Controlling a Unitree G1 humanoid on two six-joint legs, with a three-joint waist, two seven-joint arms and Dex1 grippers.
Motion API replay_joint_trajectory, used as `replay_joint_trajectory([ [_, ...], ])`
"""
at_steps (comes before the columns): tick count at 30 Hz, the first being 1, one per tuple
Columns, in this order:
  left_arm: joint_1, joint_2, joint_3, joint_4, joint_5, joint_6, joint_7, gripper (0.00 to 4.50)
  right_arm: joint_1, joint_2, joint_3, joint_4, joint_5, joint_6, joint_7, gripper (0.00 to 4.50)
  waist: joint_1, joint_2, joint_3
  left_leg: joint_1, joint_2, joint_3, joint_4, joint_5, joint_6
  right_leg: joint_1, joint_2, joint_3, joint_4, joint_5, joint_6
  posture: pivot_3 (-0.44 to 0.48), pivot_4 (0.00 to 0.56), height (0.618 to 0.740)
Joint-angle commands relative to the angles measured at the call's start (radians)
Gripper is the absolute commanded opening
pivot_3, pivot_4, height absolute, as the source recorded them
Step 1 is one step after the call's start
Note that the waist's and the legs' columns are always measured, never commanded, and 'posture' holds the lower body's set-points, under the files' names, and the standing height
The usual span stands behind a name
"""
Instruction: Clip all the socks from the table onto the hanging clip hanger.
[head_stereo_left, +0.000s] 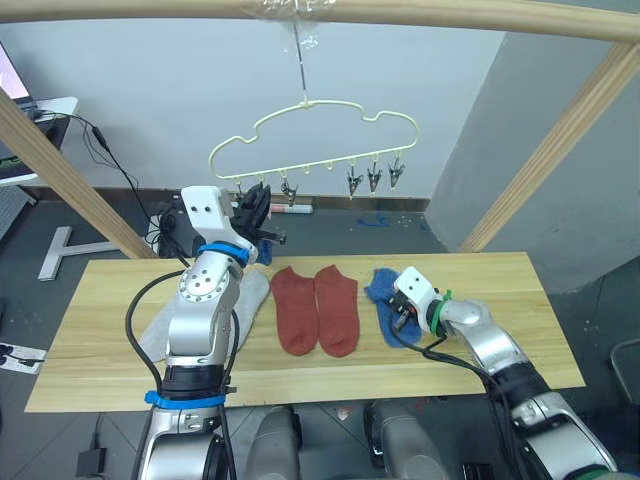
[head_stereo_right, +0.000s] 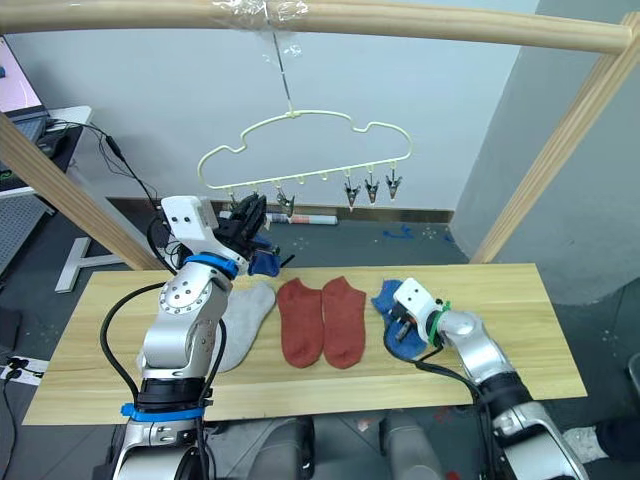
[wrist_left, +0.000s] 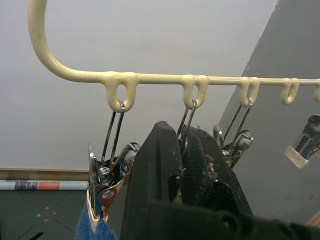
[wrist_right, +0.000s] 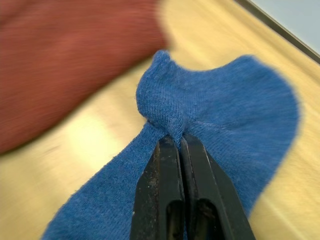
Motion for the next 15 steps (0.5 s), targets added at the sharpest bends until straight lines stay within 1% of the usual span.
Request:
replay_joint_trajectory([
  [1, -0.001, 0.007, 0.008, -0.022, -0.017, 0.003, -0.013, 0.08, 0.059, -0.073, 0.052, -0.187, 0.007, -0.088, 0.135, 0.01, -0.001, 0.0, 0.0, 0.0, 0.0, 0.0, 0.0, 0.0, 0.0, 0.0, 0.0, 0.0, 0.0, 0.0, 0.0, -0.093, 0.225, 0.74],
  [3, -0.004, 0.008, 0.008, -0.015, -0.016, 0.0, -0.014, 0.08, 0.085, -0.108, 0.071, -0.213, -0.021, -0.114, 0.151, 0.01, -0.001, 0.0, 0.0, 0.0, 0.0, 0.0, 0.0, 0.0, 0.0, 0.0, 0.0, 0.0, 0.0, 0.0, 0.0, -0.096, 0.227, 0.74],
  [5, -0.006, 0.009, 0.008, -0.009, -0.013, -0.004, -0.012, 0.08, 0.093, -0.101, 0.056, -0.204, -0.016, -0.102, 0.128, 0.01, -0.001, 0.0, 0.0, 0.0, 0.0, 0.0, 0.0, 0.0, 0.0, 0.0, 0.0, 0.0, 0.0, 0.0, 0.0, -0.098, 0.227, 0.74],
  [6, -0.008, 0.008, 0.007, -0.007, -0.012, -0.005, -0.01, 0.08, 0.095, -0.092, 0.042, -0.196, -0.002, -0.077, 0.12, 0.2, -0.001, 0.0, 0.0, 0.0, 0.0, 0.0, 0.001, 0.0, 0.0, 0.0, 0.0, 0.0, 0.0, 0.0, 0.0, -0.095, 0.227, 0.74],
  [8, -0.011, 0.008, 0.007, -0.005, -0.013, -0.005, -0.009, 0.08, 0.097, -0.098, 0.033, -0.195, 0.004, -0.056, 0.123, 0.64, -0.001, 0.0, 0.0, 0.0, 0.0, 0.0, 0.001, 0.0, 0.0, 0.0, 0.0, 0.0, 0.001, 0.0, 0.0, -0.095, 0.227, 0.74],
  [9, -0.012, 0.009, 0.008, -0.005, -0.014, -0.005, -0.01, 0.08, 0.1, -0.104, 0.03, -0.205, 0.008, -0.045, 0.129, 0.94, 0.0, 0.0, 0.0, 0.0, 0.0, 0.0, 0.001, 0.0, 0.0, 0.0, 0.0, 0.0, 0.001, 0.0, 0.0, -0.095, 0.227, 0.74],
  [11, -0.011, 0.012, 0.01, -0.004, -0.015, -0.005, -0.013, 0.08, 0.106, -0.109, 0.024, -0.226, 0.014, -0.026, 0.133, 1.58, 0.0, 0.0, 0.0, 0.0, 0.0, 0.0, 0.001, 0.0, 0.0, 0.0, 0.0, 0.0, 0.001, 0.0, 0.0, -0.095, 0.227, 0.74],
  [12, -0.01, 0.014, 0.013, -0.002, -0.016, -0.007, -0.015, 0.08, 0.109, -0.108, 0.017, -0.239, 0.02, -0.007, 0.131, 1.97, 0.001, 0.0, 0.0, 0.0, 0.0, 0.0, 0.001, 0.0, 0.0, 0.0, 0.0, 0.0, 0.001, 0.0, 0.0, -0.095, 0.227, 0.74],
  [15, -0.009, 0.021, 0.016, 0.003, -0.011, -0.012, -0.011, 0.08, 0.115, -0.076, -0.018, -0.287, 0.075, 0.115, 0.121, 3.01, 0.0, 0.0, 0.0, 0.0, 0.0, 0.0, 0.001, 0.0, 0.0, 0.0, 0.0, 0.0, 0.001, 0.0, 0.0, -0.094, 0.233, 0.74],
])
